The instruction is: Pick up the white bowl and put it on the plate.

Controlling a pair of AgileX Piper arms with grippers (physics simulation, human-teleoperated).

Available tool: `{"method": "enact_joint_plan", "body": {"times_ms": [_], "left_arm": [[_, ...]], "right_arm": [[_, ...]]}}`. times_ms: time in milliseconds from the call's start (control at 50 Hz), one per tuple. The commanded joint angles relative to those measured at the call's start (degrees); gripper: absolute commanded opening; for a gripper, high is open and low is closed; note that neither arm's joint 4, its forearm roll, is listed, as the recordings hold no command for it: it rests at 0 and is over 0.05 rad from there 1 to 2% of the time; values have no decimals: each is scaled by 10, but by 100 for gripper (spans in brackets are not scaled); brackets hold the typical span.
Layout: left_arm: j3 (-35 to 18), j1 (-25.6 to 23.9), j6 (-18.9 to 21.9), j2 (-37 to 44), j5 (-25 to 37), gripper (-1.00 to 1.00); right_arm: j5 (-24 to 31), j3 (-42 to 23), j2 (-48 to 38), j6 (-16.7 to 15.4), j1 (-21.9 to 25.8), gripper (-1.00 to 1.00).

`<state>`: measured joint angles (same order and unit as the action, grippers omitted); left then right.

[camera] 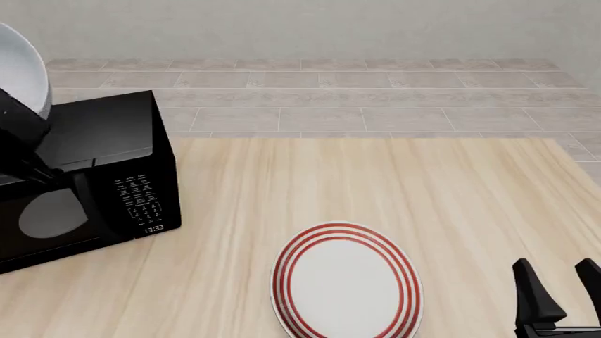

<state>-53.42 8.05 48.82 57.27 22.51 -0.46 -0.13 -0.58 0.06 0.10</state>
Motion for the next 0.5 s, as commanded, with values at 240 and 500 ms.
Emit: {"method": "enact_joint_plan", "body": {"times_ms": [240,500], "left_arm": [[-37,-143,-33,-89,106,-100],[-54,-227,-48,-113,144,-100]], "right_arm": [[1,0,0,-1,-1,100],[1,0,0,-1,-1,100]]}}
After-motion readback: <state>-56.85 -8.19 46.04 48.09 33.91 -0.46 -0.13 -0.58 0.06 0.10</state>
